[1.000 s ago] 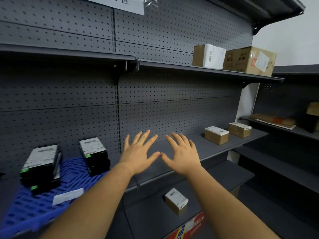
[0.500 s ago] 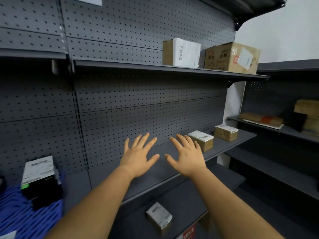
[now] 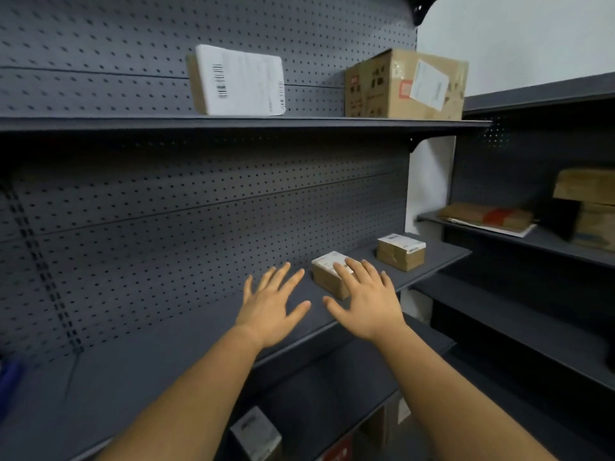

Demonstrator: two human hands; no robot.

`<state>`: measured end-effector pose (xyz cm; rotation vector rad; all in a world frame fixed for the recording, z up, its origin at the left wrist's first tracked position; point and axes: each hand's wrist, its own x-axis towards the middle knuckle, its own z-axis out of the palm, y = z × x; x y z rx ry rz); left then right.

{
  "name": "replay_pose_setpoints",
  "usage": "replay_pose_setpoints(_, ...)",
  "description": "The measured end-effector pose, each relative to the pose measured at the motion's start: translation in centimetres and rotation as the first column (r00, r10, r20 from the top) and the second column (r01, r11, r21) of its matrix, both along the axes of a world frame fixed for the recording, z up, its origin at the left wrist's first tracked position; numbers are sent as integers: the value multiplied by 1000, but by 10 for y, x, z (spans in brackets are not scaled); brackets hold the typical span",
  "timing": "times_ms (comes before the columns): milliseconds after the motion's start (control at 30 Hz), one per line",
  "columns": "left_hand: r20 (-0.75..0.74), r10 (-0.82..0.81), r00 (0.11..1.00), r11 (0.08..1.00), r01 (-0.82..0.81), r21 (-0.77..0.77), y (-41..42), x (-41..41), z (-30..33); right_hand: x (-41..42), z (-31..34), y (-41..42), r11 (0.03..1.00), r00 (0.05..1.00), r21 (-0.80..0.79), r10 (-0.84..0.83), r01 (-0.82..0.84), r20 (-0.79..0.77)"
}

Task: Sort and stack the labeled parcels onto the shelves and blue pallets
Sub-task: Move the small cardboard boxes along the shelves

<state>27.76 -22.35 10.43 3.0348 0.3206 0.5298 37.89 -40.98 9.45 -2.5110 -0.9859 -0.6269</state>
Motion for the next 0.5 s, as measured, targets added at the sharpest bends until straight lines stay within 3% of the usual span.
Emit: replay_pose_setpoints(500, 46, -26, 999, 999, 27, -33, -48, 203, -1, 196, 3, -49, 998, 999, -43, -44, 44, 11)
